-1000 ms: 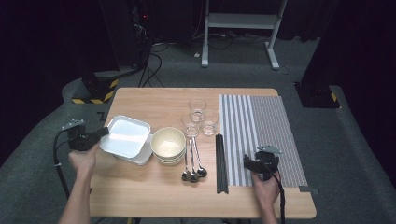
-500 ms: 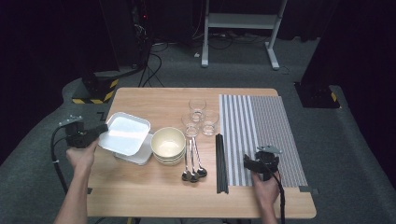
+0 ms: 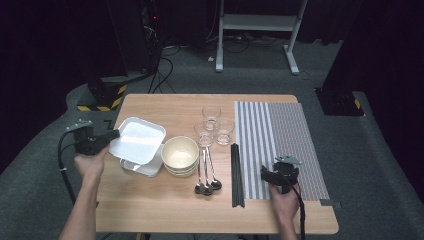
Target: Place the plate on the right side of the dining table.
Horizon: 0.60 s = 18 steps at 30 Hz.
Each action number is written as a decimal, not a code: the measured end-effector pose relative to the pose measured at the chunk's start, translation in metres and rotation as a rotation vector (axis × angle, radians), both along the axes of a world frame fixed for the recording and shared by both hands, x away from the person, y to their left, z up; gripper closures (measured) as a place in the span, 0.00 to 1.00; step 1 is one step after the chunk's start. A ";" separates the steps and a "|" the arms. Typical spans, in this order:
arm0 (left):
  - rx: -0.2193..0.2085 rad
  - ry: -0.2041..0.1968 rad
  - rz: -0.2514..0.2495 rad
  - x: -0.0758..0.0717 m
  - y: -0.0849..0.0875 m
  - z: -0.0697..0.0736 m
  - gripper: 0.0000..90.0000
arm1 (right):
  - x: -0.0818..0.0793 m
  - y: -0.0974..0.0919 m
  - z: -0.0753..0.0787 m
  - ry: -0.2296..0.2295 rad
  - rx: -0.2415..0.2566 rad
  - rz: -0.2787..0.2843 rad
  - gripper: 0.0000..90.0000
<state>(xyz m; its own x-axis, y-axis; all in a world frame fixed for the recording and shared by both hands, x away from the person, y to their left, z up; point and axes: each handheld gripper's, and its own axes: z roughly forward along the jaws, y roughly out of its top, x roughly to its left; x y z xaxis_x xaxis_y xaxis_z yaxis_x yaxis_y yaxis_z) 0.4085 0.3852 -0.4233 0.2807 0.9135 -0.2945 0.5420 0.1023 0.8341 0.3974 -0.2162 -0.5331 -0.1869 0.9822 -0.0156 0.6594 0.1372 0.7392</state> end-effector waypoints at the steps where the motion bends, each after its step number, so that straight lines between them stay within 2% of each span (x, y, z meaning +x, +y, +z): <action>1: -0.003 -0.001 -0.001 0.000 -0.001 0.000 0.98 | 0.000 0.000 0.000 0.000 0.000 0.000 0.21; 10: -0.020 -0.011 -0.019 0.002 -0.009 0.006 0.98 | 0.000 0.000 0.000 0.000 -0.002 0.000 0.21; 18: -0.025 -0.006 -0.014 0.006 -0.013 0.008 0.98 | 0.000 0.000 0.000 0.000 -0.002 0.000 0.21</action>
<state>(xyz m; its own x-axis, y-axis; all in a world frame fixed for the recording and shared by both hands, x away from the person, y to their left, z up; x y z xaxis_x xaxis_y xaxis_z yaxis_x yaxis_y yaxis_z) 0.4145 0.3724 -0.4157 0.2958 0.9017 -0.3155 0.5384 0.1155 0.8348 0.3971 -0.2161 -0.5331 -0.1865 0.9823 -0.0174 0.6593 0.1383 0.7390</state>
